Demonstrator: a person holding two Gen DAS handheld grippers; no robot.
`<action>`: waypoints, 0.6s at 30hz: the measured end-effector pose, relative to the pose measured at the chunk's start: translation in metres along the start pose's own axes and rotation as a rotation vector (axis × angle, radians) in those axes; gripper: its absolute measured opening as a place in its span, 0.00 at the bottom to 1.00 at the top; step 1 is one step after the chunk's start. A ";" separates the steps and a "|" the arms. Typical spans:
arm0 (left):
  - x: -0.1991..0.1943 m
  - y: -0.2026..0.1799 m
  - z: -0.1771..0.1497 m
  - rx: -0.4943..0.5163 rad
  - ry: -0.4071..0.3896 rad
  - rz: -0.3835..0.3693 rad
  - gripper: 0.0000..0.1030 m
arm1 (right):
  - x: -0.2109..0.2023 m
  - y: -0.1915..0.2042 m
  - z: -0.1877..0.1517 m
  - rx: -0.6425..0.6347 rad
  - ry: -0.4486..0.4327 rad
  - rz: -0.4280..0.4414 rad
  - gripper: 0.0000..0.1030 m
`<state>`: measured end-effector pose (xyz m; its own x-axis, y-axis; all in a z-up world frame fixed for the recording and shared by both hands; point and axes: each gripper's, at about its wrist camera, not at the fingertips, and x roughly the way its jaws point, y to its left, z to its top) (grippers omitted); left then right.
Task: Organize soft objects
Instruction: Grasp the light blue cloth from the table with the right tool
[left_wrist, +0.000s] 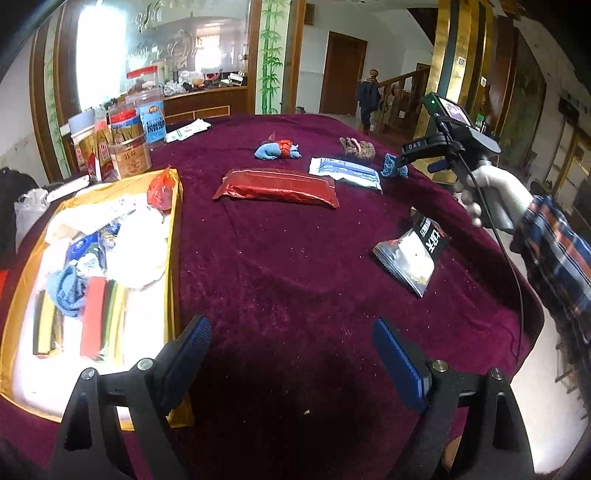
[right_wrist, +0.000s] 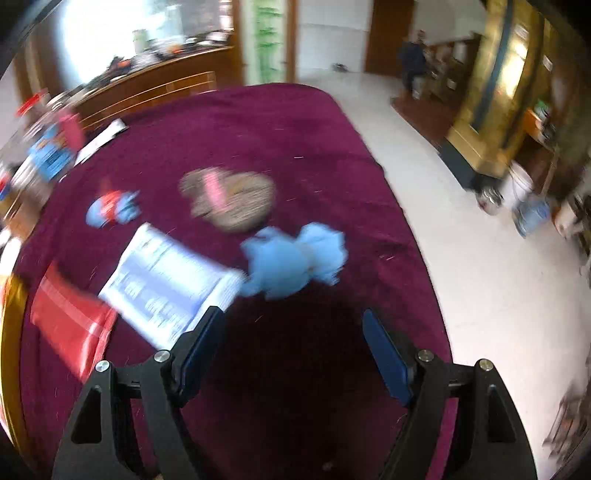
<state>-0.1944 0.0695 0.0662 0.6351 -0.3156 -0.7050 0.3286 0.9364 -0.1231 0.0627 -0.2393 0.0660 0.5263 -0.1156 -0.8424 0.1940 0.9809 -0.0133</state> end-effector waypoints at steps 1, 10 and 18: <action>0.001 0.002 0.001 -0.007 -0.001 -0.010 0.89 | 0.005 -0.006 0.005 0.043 0.013 0.023 0.74; 0.001 -0.007 0.011 0.043 -0.008 -0.058 0.89 | 0.055 -0.024 0.028 0.303 0.105 0.172 0.74; 0.012 -0.031 0.031 0.077 0.033 -0.148 0.89 | 0.052 -0.052 0.016 0.336 0.071 0.225 0.32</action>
<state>-0.1752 0.0313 0.0830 0.5528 -0.4432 -0.7057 0.4703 0.8650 -0.1748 0.0935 -0.2990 0.0318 0.5301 0.1192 -0.8395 0.3461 0.8734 0.3425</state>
